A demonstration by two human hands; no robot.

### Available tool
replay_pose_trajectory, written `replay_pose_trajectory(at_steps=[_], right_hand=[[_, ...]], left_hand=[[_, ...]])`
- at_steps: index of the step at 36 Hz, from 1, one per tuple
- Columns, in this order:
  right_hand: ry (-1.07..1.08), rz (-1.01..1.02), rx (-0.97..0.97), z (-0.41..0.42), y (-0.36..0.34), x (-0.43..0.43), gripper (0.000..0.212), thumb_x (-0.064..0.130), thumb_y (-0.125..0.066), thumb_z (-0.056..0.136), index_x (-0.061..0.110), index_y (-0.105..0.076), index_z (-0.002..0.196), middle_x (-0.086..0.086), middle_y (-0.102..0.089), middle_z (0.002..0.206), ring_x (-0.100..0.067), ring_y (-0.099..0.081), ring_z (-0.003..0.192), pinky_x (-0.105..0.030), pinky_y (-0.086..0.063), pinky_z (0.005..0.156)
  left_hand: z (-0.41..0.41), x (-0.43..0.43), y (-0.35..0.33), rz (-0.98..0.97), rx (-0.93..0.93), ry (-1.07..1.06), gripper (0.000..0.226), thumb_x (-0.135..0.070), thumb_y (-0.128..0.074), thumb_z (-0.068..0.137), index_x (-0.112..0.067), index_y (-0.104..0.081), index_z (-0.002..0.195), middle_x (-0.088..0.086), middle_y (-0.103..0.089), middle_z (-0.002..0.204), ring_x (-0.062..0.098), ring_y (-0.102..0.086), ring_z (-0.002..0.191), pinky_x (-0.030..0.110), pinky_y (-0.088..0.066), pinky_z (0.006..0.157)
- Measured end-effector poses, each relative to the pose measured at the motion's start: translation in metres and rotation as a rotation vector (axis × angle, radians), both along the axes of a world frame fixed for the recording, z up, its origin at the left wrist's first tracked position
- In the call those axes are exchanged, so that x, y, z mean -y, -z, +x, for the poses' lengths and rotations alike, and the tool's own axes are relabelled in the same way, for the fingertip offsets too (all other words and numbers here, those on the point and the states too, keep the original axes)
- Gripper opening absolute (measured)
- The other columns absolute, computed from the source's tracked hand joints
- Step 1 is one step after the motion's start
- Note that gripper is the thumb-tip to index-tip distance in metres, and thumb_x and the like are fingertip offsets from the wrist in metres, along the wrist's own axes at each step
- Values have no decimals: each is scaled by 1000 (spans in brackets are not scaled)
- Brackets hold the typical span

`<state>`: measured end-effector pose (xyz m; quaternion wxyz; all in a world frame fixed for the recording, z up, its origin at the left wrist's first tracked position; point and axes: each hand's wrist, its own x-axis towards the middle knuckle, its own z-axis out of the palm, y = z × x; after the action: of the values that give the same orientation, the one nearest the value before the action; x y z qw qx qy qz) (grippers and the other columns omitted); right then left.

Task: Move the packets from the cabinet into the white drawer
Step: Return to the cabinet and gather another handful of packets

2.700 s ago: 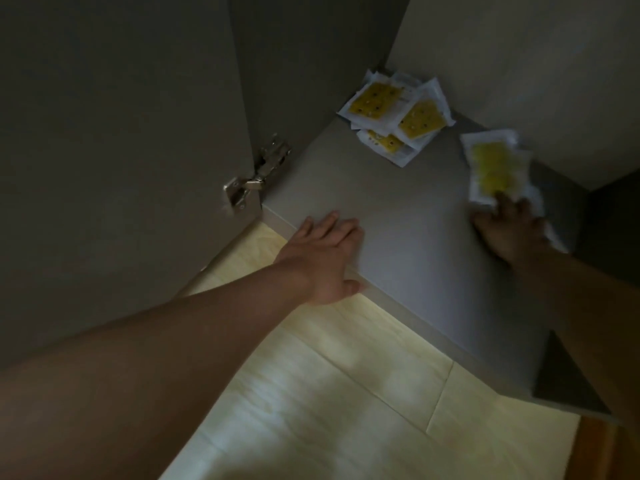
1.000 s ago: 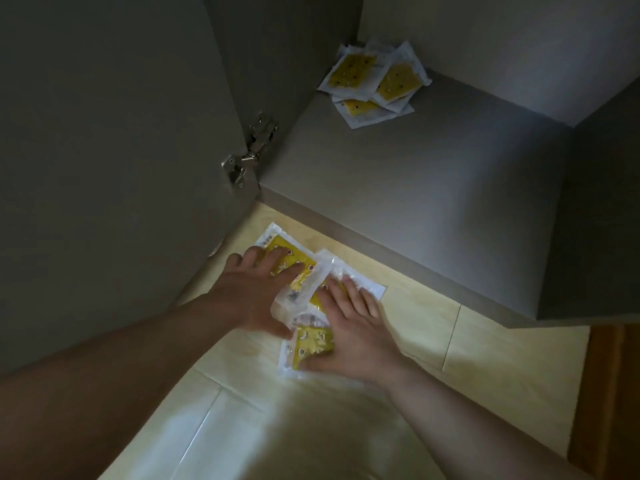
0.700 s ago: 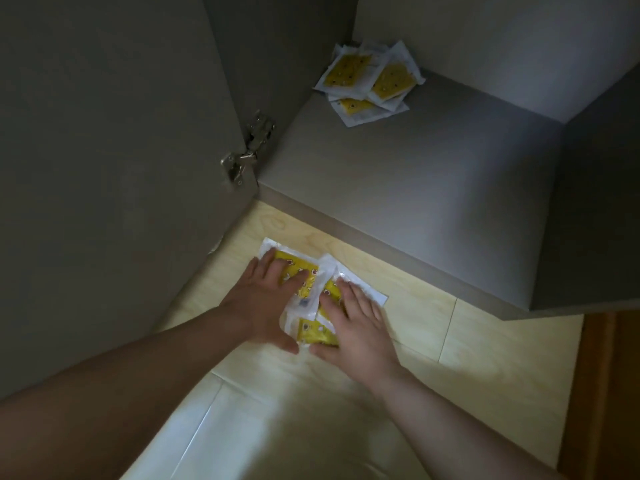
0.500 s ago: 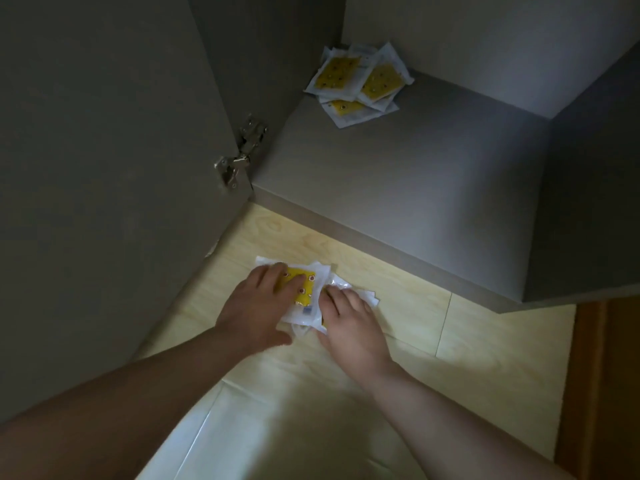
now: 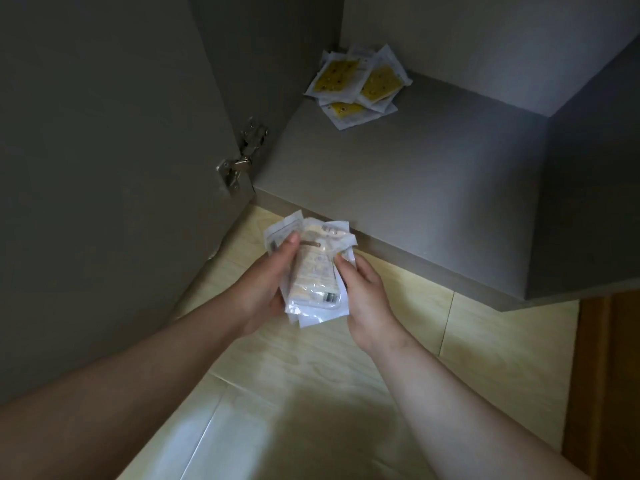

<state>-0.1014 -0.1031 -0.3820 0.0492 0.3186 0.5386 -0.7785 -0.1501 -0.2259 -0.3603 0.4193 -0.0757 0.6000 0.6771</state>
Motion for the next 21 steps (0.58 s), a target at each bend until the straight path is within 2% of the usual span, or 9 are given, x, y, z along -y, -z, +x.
replay_pose_trajectory(at_steps=[2, 4, 6, 8, 9, 11, 13, 17, 21], right_hand=[[-46, 164, -65, -5, -3, 2, 18, 15, -47, 97, 17, -60, 85, -2, -64, 84, -10, -60, 76, -27, -48, 73], [-92, 372, -114, -13, -2, 4, 23, 23, -46, 97, 20, -51, 74, -4, -58, 77, -12, -54, 71, -29, -43, 69], [-109, 515, -144, -24, -4, 4, 21, 36, -43, 92, 25, -50, 75, -7, -60, 83, -20, -55, 79, -35, -44, 76], [-78, 613, -139, -38, -7, -1, 25, 48, -37, 85, 30, -54, 84, -9, -64, 98, -25, -59, 94, -39, -46, 87], [-62, 644, -141, -45, -11, -5, 26, 47, -37, 86, 30, -55, 89, -10, -64, 102, -26, -58, 100, -38, -45, 90], [-50, 740, -164, -60, -16, -17, 18, 31, -42, 95, 24, -59, 97, -9, -61, 108, -22, -55, 103, -29, -40, 92], [-50, 881, -185, -78, -24, -29, 20, 17, -46, 97, 11, -63, 106, -11, -57, 109, -20, -50, 101, -19, -33, 86], [-176, 1116, -128, -120, -30, -51, 29, 17, -49, 95, 7, -59, 120, -16, -53, 122, -30, -48, 115, -26, -32, 93], [-449, 1402, 38, -160, -35, -76, 48, 24, -48, 93, 18, -40, 140, -12, -36, 146, -32, -32, 132, -36, -26, 107]], left_hand=[[-1, -4, -1, 21, -34, -14, 44, -39, -56, 79, -16, -62, 116, 6, -70, 110, 21, -67, 102, 34, -54, 85], [-4, -8, 1, 15, -68, -70, 46, -26, -68, 76, -11, -60, 119, 13, -69, 111, 28, -66, 103, 38, -53, 87], [-10, -11, 1, 20, -80, -139, 44, -18, -70, 80, -9, -59, 121, 16, -68, 113, 31, -65, 104, 42, -51, 91], [-18, -13, -2, 12, -90, -200, 38, -15, -64, 85, -7, -58, 122, 17, -66, 115, 31, -65, 104, 43, -50, 93], [-25, -14, -2, 4, -100, -228, 35, -14, -62, 88, -8, -59, 122, 16, -67, 115, 30, -65, 104, 43, -51, 93], [-39, -19, -8, -36, -130, -273, 24, -17, -61, 89, -10, -64, 112, 14, -69, 110, 29, -67, 100, 42, -52, 91], [-60, -25, -10, -115, -181, -325, 15, -23, -63, 89, -15, -66, 102, 10, -70, 105, 25, -68, 94, 40, -53, 88], [-105, -40, -5, -274, -268, -358, 34, -28, -61, 91, -9, -59, 119, 10, -66, 110, 26, -65, 98, 37, -53, 87], [-127, -42, 5, -352, -182, -235, 67, -50, -64, 77, -9, -54, 129, 14, -60, 124, 31, -59, 111, 43, -45, 100]])
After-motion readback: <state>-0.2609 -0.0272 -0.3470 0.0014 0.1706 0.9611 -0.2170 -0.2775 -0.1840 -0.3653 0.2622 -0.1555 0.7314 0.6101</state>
